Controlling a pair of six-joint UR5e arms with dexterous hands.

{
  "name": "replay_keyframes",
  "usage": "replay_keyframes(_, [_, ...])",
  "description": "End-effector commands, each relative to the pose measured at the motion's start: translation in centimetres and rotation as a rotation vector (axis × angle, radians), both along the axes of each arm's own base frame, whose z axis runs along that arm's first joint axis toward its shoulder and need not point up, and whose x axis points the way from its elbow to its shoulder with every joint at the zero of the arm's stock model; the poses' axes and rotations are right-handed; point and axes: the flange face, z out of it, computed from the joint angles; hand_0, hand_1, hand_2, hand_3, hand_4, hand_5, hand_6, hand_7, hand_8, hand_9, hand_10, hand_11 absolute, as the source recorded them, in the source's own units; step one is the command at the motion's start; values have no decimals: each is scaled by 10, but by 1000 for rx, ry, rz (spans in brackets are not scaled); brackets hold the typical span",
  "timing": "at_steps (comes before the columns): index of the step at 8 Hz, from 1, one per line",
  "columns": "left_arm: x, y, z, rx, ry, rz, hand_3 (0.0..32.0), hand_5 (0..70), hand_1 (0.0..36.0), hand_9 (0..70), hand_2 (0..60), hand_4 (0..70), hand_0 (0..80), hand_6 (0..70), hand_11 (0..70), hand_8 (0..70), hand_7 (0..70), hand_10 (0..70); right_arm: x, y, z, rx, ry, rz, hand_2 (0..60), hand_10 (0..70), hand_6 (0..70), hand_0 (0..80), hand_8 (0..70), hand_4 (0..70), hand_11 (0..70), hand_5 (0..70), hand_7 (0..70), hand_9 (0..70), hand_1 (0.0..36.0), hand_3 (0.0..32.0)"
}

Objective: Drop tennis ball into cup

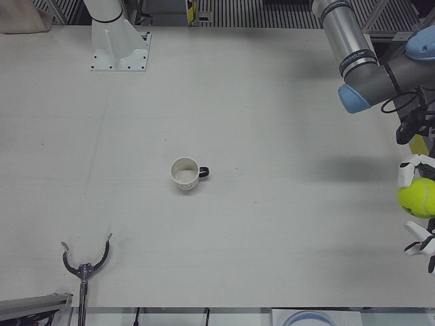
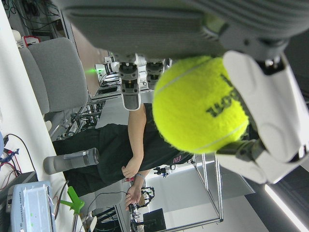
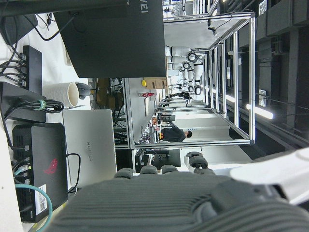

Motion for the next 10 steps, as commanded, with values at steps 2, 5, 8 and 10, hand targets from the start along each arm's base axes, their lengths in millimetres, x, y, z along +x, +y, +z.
replay_keyframes(2, [0,0,2,-7,2,2,0,134,360,162,600,330,435,345,258,107,587,160,0,0,0,1,0,0,0,0,0,0,0,0,0,0,0,0,0,0])
replay_keyframes(5, [-1,0,-1,-4,2,0,0,176,360,207,600,348,469,557,282,169,664,175,0,0,0,-1,0,0,0,0,0,0,0,0,0,0,0,0,0,0])
replay_keyframes(8, [56,-19,-92,132,-7,95,0,150,360,221,600,364,469,419,284,149,687,176,0,0,0,-1,0,0,0,0,0,0,0,0,0,0,0,0,0,0])
replay_keyframes(10, [100,-22,-125,167,-4,161,0,136,360,218,600,350,452,369,280,135,663,175,0,0,0,-1,0,0,0,0,0,0,0,0,0,0,0,0,0,0])
